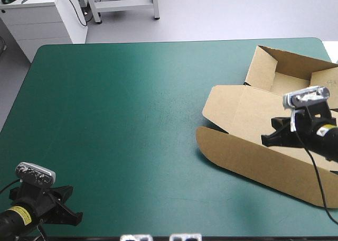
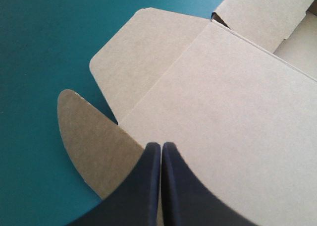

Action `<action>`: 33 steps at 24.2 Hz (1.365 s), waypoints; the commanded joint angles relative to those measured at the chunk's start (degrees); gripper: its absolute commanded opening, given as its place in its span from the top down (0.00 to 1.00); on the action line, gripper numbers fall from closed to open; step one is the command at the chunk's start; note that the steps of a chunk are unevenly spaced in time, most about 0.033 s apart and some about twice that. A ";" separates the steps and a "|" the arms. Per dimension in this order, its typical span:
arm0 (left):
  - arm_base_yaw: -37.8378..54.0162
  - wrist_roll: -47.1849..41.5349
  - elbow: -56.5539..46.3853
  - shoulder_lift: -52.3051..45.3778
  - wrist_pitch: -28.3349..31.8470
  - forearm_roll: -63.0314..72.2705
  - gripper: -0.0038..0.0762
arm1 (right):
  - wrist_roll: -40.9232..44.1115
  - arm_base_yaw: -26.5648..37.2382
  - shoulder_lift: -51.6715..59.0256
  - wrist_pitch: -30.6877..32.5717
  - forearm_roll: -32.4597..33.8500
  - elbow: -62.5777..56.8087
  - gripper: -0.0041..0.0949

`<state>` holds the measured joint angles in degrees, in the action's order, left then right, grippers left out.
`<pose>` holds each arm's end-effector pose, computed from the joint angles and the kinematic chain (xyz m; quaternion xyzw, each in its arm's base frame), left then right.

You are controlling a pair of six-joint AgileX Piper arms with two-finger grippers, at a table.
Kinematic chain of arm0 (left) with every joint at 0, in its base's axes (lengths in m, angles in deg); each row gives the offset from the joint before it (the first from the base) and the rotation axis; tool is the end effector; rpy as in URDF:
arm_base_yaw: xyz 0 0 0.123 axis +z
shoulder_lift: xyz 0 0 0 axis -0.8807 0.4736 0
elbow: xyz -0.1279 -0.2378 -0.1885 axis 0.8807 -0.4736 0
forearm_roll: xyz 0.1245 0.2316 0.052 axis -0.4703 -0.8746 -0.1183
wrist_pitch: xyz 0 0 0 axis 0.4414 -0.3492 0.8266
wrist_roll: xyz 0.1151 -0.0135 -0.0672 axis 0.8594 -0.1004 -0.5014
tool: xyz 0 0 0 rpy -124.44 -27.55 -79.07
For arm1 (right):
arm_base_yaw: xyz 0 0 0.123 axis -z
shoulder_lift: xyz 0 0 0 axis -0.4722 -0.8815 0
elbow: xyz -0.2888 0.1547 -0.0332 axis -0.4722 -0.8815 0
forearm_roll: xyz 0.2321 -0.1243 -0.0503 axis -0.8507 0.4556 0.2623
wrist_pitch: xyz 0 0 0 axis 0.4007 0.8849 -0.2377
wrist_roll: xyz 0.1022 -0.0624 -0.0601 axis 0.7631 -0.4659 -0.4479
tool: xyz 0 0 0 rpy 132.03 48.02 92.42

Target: Fold the box

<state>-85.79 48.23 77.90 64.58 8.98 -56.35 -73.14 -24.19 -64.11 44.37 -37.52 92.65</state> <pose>0.0464 -0.0206 0.3007 0.1831 0.9090 -0.0821 0.3654 0.1811 0.0315 0.4025 -0.1204 0.8903 0.0979 0.4282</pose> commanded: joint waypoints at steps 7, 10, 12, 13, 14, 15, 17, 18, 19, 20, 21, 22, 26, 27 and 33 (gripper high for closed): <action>-0.13 0.02 1.23 0.50 5.16 0.78 0.96 | -8.21 -0.13 21.04 -4.31 -7.54 -12.85 0.96; -0.13 -0.42 1.23 0.50 2.68 1.16 0.96 | -8.31 -0.13 25.27 -1.25 -7.54 -16.99 0.96; -0.13 -0.42 1.23 0.50 2.67 1.75 0.96 | -8.31 -0.13 28.74 -1.59 -7.54 -20.14 0.96; -0.13 -0.42 1.23 0.50 2.67 2.10 0.96 | -8.31 -0.13 29.99 -1.59 -7.54 -21.37 0.96; -0.13 -0.42 1.23 0.50 3.39 2.76 0.96 | -8.16 -0.13 32.22 -1.63 -7.54 -23.80 0.96; -0.13 -0.42 1.23 0.50 4.03 3.18 0.96 | -8.11 -0.13 33.39 -1.73 -7.54 -24.93 0.96; -0.13 -0.42 1.23 0.50 5.55 3.31 0.96 | -8.11 -0.13 36.31 -1.73 -7.54 -27.37 0.96; -0.13 -0.42 1.14 0.50 5.68 3.31 0.96 | -8.11 -0.13 37.28 -1.73 -7.54 -27.93 0.96; -0.13 -0.42 1.10 0.50 5.82 3.31 0.96 | -8.06 -0.13 38.18 -1.73 -7.54 -28.43 0.96; -0.13 -0.42 1.00 0.50 5.82 3.31 0.96 | -7.97 -0.13 38.96 -1.73 -7.54 -28.88 0.96; -0.13 -0.42 0.84 0.50 5.82 3.31 0.96 | -8.09 -0.13 39.67 -1.73 -7.43 -29.16 0.96; -0.13 -0.42 0.57 0.50 5.82 3.31 0.96 | -8.09 -0.13 40.28 -1.73 -7.29 -29.40 0.96; -0.13 -0.42 -2.22 0.50 6.84 3.31 0.96 | -7.62 -0.13 41.08 -1.32 -7.15 -30.20 0.96; -0.13 -0.42 -3.35 0.50 7.55 3.40 0.96 | -6.78 -0.13 41.08 -1.11 -7.04 -30.30 0.96; -0.13 -0.29 -8.25 0.50 11.07 5.50 0.96 | -5.48 -0.13 41.08 -1.51 -5.26 -30.81 0.96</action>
<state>-85.79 48.18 69.68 64.58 15.33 -52.62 -78.80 -24.19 -22.25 45.92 -42.70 60.54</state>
